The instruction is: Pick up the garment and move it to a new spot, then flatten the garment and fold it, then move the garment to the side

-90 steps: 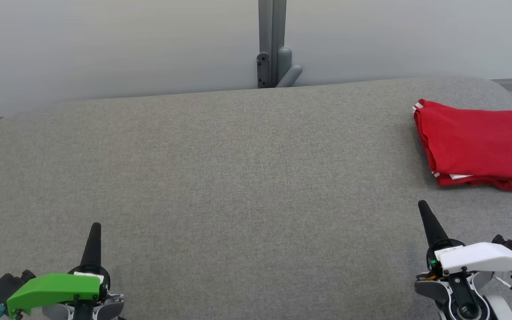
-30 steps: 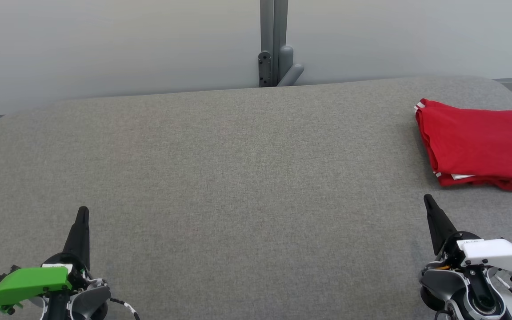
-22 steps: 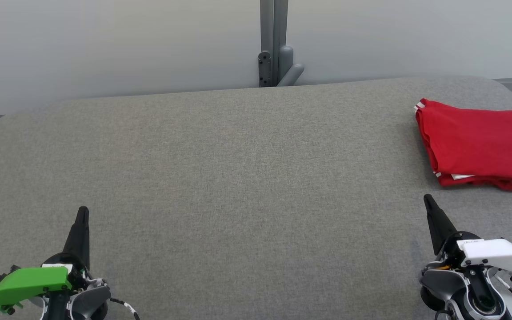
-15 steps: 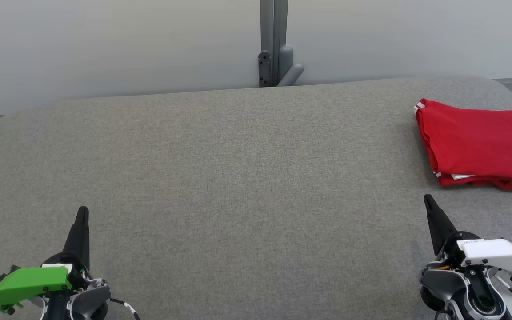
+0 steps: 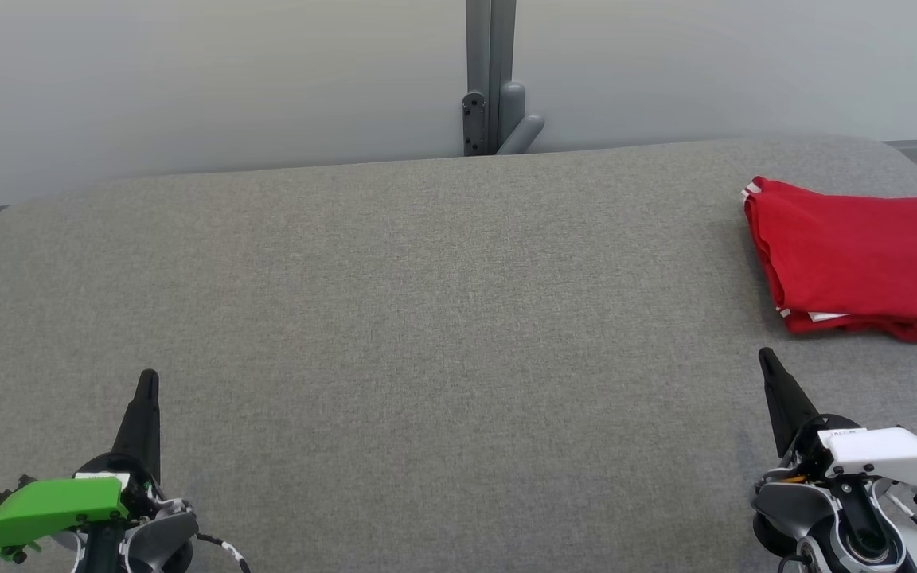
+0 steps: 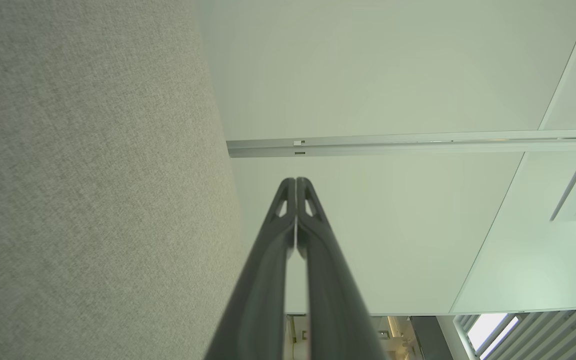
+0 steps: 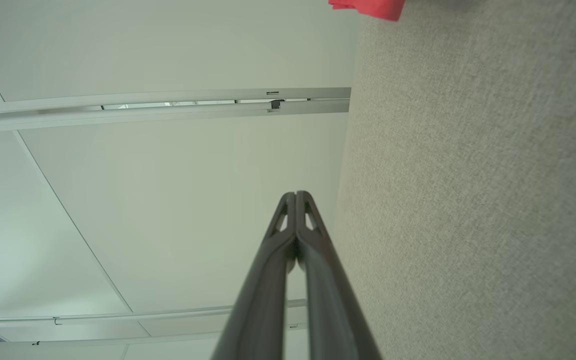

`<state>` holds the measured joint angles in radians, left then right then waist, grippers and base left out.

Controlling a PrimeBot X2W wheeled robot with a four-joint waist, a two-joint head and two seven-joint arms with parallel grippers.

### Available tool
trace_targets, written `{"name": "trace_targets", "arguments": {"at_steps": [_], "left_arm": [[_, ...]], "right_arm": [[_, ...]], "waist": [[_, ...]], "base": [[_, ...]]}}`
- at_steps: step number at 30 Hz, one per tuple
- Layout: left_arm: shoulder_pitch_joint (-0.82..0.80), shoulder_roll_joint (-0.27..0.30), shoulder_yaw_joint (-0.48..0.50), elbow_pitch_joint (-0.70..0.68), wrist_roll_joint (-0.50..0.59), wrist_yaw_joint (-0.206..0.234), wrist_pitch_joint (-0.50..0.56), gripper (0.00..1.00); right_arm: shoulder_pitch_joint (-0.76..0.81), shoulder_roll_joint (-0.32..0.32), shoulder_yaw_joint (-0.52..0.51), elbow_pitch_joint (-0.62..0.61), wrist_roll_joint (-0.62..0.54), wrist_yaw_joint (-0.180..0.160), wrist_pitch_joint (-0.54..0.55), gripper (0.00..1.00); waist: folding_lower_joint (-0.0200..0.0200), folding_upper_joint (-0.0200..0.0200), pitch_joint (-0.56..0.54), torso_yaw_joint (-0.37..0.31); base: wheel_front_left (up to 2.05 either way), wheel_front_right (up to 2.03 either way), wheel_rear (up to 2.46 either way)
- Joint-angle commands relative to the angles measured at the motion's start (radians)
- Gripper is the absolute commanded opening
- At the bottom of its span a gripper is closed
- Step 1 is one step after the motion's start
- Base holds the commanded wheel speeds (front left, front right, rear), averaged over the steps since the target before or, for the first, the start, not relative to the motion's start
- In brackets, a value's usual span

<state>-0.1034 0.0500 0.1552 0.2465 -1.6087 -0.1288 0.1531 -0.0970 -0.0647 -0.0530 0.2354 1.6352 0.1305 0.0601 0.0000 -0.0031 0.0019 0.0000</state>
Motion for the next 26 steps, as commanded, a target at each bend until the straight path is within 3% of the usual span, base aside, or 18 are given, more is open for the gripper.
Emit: {"name": "trace_targets", "arguments": {"at_steps": [1,26], "left_arm": [[-0.011,0.003,0.002,0.000,-0.001,-0.006,0.002,0.00],[-0.011,0.002,0.003,0.000,0.000,-0.006,0.003,0.00]], "right_arm": [[-0.010,0.001,-0.003,0.002,-0.004,0.000,0.003,0.00],[-0.010,0.003,-0.008,0.002,-0.008,0.000,0.007,0.00]], "waist": [[0.0000,0.0031,0.000,0.000],[0.0000,0.0031,0.000,0.000]], "base": [[0.00,0.00,0.00],[0.00,0.00,0.00]]}}
